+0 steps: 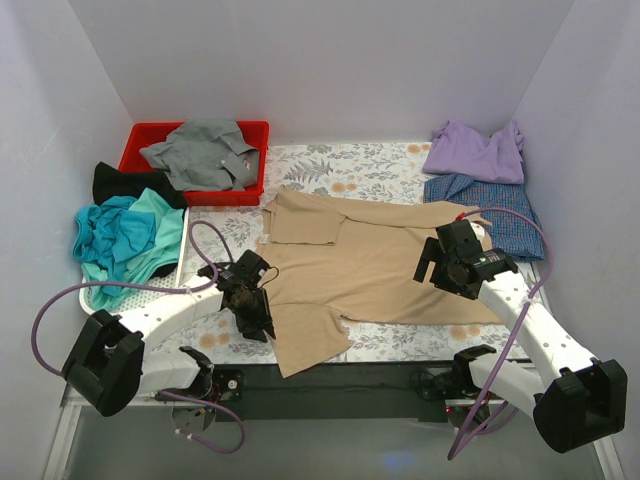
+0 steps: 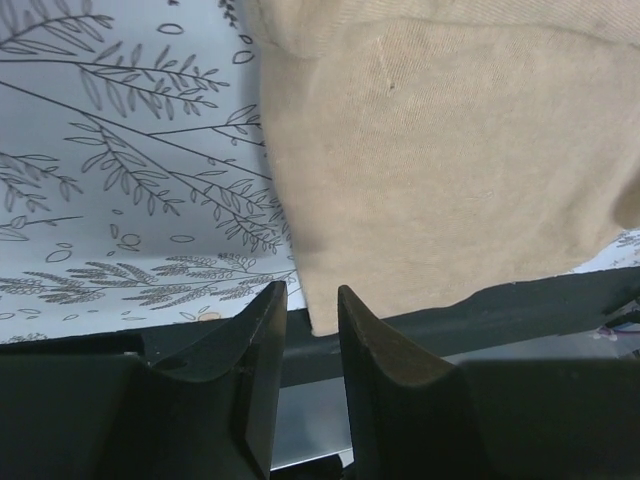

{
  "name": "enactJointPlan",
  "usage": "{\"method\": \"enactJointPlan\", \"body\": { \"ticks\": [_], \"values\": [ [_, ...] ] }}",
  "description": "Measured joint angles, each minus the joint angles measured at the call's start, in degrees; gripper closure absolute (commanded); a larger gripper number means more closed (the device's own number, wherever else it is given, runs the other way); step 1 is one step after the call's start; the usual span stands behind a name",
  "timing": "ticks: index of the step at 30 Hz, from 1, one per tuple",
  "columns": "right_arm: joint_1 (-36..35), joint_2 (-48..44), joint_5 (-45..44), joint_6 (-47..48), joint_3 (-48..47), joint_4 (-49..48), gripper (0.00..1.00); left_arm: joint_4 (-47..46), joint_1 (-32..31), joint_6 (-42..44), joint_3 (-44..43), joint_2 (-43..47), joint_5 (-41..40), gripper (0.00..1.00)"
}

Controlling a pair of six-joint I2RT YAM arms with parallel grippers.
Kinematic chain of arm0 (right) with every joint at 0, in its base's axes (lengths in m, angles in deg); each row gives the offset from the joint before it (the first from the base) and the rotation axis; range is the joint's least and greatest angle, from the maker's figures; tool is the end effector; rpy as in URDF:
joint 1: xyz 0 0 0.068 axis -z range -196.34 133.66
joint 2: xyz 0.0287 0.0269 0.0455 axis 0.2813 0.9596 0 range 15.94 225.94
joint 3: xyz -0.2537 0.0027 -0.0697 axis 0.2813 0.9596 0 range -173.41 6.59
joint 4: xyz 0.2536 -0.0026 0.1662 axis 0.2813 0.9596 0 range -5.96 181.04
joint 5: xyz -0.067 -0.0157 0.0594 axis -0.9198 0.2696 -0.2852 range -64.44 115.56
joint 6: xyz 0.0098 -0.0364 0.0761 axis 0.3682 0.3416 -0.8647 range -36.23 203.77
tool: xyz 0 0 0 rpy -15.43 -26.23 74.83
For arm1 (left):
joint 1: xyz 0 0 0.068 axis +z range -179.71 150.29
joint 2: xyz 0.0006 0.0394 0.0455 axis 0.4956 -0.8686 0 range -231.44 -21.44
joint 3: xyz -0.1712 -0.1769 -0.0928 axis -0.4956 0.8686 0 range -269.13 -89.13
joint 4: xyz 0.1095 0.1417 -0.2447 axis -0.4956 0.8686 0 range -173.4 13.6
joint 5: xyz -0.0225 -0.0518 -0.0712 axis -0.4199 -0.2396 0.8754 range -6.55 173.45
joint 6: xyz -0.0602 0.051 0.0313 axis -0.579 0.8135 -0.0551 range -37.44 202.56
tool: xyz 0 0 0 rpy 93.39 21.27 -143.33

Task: Fold and stack the t-shirts
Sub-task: Fold the tshirt

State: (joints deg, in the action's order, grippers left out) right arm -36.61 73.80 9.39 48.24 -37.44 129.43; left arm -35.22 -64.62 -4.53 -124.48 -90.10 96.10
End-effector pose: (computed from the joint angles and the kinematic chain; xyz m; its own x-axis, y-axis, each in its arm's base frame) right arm 0.2459 0.0687 0.1925 -0.7716 0.3100 -0.5554 0.3063 0.9464 0.1028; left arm 0.1744 -0.1415 0.0962 -0.6255 -0.7518 0.2086 -0.7802 0.6051 -0.1589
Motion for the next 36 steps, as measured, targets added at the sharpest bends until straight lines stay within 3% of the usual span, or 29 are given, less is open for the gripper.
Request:
{"method": "enactJointPlan", "body": {
  "ticks": [11,14,16,27,36],
  "values": [
    [0.0,1.2,-0.1,1.7,0.0,0.0,0.02,-2.6,-8.5,-7.3,-1.4,-8.3,-4.8,0.72],
    [0.1,1.2,-0.3,2.2,0.0,0.0,0.02,-3.0,-9.6,-8.4,-1.9,-9.2,-4.9,0.80],
    [0.2,1.2,-0.4,2.5,0.0,0.0,0.02,-3.0,-10.0,-8.8,-2.4,-10.0,-4.8,1.00],
    [1.5,1.5,-1.4,3.0,0.0,-0.2,0.01,-2.4,-10.5,-7.2,-7.8,-10.5,-12.2,1.00],
    [1.7,3.5,-1.7,4.0,0.0,-0.6,0.02,0.3,-6.2,-3.7,-15.6,-9.7,-13.3,1.00]
  ]
}}
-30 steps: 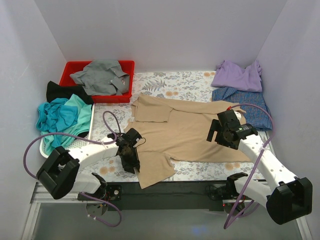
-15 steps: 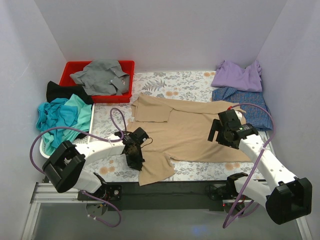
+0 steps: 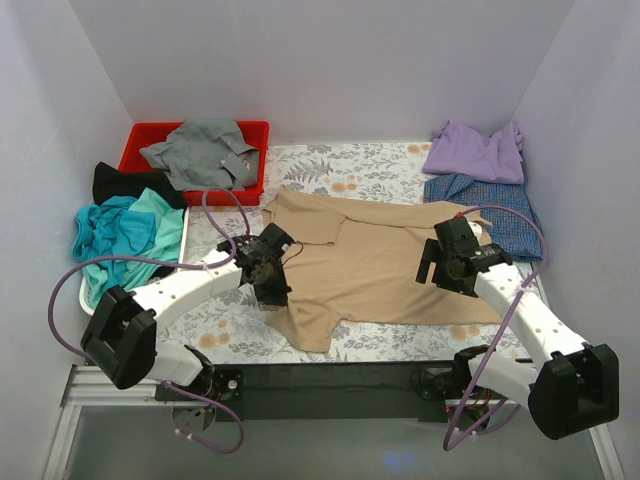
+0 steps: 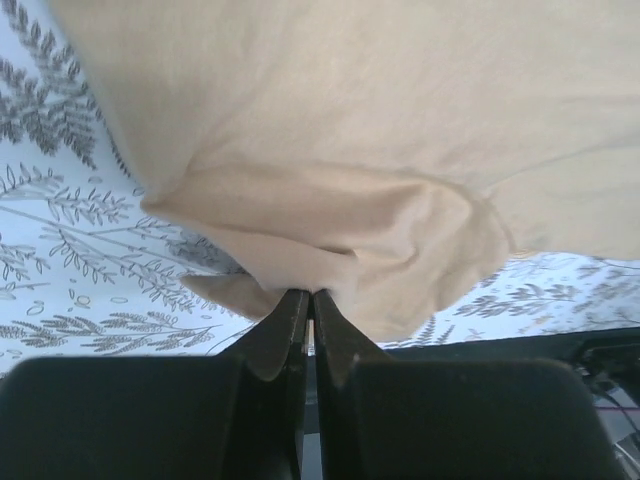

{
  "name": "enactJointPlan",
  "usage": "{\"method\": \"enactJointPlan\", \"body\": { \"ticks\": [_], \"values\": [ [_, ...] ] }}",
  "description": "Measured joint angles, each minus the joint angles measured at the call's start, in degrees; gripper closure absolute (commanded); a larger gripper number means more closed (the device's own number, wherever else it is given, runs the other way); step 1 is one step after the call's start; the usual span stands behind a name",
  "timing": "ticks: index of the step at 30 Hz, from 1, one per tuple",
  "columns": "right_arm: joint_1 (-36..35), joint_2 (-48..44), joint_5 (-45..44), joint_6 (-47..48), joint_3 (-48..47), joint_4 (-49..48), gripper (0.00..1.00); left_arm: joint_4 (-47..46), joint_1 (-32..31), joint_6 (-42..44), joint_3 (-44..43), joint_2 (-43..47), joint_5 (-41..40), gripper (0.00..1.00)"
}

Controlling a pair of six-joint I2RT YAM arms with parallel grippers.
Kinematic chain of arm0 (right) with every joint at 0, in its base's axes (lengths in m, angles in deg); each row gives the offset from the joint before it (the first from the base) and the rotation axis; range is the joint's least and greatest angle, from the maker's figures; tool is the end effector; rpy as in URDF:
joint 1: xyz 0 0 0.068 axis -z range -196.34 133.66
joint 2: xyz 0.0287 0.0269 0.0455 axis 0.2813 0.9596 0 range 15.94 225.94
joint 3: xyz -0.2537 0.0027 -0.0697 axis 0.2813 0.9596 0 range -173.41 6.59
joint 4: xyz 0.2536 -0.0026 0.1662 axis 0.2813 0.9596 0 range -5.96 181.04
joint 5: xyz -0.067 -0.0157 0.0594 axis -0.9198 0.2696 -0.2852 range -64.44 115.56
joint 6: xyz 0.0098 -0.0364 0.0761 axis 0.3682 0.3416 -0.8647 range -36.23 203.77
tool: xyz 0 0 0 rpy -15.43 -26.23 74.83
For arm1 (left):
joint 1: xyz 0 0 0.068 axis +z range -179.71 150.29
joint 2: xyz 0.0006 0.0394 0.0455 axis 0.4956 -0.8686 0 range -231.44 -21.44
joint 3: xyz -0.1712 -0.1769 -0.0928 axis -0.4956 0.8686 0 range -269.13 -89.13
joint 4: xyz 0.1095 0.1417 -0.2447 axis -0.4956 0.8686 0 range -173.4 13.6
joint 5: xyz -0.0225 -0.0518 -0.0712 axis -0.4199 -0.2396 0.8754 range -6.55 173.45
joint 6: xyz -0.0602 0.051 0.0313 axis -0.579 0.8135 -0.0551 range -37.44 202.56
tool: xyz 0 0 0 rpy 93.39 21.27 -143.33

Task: Fold and stack the t-shirts
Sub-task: Fold the tshirt

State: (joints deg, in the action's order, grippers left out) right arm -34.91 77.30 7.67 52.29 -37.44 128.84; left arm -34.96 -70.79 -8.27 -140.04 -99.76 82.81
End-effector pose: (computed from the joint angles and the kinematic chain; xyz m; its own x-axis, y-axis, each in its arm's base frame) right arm 0.2537 0.0611 0.1793 -0.8019 0.2549 -0.5404 0.2951 0.9554 0.0126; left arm 0.2187 -0.1894 0.1383 -0.6445 -0.7646 -0.0075 -0.7402 0.6263 -0.2446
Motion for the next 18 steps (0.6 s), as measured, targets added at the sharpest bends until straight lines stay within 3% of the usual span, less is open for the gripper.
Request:
{"method": "enactJointPlan", "body": {
  "ticks": [9,18],
  "values": [
    [0.1,3.0,0.1,1.0,0.0,-1.8,0.01,-3.0,9.2,4.6,-7.4,-5.1,4.0,1.00],
    [0.2,8.9,7.4,5.8,-0.4,-6.4,0.02,-7.7,11.1,7.5,-18.3,-19.1,10.1,1.00]
  ]
}}
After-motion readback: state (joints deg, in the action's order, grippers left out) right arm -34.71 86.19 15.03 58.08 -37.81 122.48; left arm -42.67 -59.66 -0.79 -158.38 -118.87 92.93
